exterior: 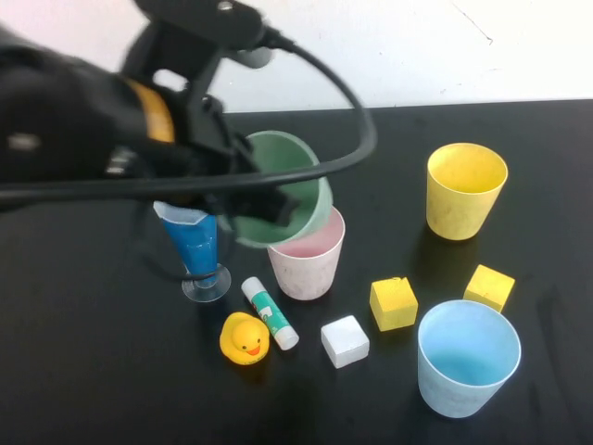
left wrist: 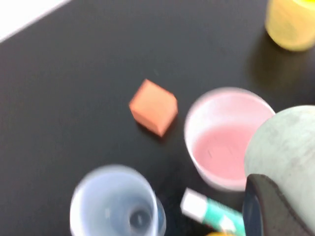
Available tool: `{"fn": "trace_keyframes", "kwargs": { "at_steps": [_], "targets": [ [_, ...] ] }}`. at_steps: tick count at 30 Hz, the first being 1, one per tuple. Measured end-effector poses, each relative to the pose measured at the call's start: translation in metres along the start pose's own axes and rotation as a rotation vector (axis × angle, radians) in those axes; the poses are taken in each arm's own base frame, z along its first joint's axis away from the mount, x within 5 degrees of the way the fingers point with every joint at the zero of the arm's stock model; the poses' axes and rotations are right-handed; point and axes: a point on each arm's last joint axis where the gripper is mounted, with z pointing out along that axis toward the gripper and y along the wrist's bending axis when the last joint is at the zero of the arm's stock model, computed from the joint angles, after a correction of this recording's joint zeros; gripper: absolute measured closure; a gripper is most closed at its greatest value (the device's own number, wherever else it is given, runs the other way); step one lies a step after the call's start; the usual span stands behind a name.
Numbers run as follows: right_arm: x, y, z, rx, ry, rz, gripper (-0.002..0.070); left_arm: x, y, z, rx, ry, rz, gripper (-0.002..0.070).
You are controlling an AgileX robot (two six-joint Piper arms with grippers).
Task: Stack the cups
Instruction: Place the green cup on the pink cup
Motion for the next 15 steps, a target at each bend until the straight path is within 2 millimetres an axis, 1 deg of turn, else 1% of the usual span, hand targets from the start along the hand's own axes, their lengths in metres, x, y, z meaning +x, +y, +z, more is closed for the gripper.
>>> {"fn": "trace_keyframes", "kwargs": {
  "at_steps": [4,7,9,12,15],
  "targets": [
    [0.000,0.000,0.000,-0.002,0.002,0.004,0.0593,-0.005,-0.003,0.033,-0.022,-0.009,-0.032,0.0669],
    [0.001,0.001,0.000,-0.005,0.007,0.009,0.0593,-0.004,-0.007,0.058,-0.021,0.014,-0.042,0.0668],
    [0.001,0.001,0.000,-0.008,0.007,0.014,0.0593,-0.003,-0.008,0.070,-0.020,0.031,-0.046,0.0669],
    [0.001,0.001,0.000,-0.009,0.009,0.017,0.0593,-0.003,-0.008,0.079,-0.027,0.051,-0.052,0.0668],
    [0.001,0.001,0.000,-0.010,0.009,0.013,0.0593,-0.006,-0.006,0.081,-0.034,0.057,-0.059,0.0669]
  ]
}}
